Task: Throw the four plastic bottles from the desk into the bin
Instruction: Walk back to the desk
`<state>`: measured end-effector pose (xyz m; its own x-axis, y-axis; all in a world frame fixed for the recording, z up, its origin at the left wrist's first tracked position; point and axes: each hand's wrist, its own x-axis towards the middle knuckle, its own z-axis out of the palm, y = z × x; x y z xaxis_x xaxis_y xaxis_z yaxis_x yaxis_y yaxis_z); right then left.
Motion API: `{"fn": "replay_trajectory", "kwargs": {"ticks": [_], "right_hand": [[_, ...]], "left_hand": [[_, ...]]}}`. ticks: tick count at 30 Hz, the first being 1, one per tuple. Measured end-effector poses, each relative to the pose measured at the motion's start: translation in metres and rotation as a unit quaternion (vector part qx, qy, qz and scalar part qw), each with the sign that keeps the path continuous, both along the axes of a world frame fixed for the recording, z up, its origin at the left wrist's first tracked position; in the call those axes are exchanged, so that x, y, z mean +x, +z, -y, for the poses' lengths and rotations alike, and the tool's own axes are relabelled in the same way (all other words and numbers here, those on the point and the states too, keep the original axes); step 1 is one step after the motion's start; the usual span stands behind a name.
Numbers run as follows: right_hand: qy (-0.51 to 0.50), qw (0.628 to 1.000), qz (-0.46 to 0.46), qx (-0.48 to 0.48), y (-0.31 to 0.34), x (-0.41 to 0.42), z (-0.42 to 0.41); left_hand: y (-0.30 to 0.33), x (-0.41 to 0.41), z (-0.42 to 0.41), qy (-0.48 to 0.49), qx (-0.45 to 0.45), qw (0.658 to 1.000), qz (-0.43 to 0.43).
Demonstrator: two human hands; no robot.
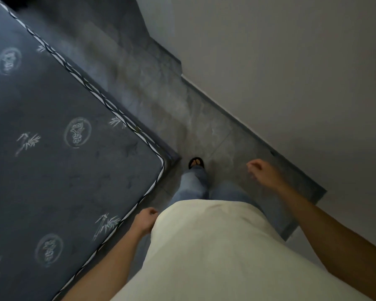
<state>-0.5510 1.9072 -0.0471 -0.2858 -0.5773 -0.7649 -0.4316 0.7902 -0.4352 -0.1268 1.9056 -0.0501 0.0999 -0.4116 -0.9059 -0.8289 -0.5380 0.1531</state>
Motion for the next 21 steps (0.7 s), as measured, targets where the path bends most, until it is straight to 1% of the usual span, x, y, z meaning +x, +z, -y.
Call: {"fn": "replay_trajectory", "kwargs": {"ticks": [2, 7, 12, 14, 17, 21], "right_hand": [[-0.005, 1.000, 0.005, 0.017, -0.001, 0.000, 0.014], [0.002, 0.996, 0.011, 0.090, 0.001, -0.010, 0.040], [0.061, 0.986, -0.014, 0.154, 0.009, -0.039, 0.078], [0.078, 0.984, -0.038, 0.155, 0.015, -0.051, 0.111], [0.121, 0.980, -0.050, 0.151, 0.018, -0.066, 0.175], [0.164, 0.977, -0.051, 0.127, 0.009, -0.074, 0.274]], "left_hand": [[0.002, -0.011, 0.033, 0.010, -0.017, 1.000, -0.006], [0.003, -0.051, 0.126, 0.086, -0.075, 0.992, -0.060], [0.008, -0.091, 0.226, 0.100, -0.124, 0.983, -0.095], [0.009, -0.102, 0.263, 0.105, -0.130, 0.980, -0.104], [0.010, -0.108, 0.308, 0.099, -0.137, 0.981, -0.092], [0.009, -0.104, 0.342, 0.104, -0.114, 0.986, -0.065]]}}
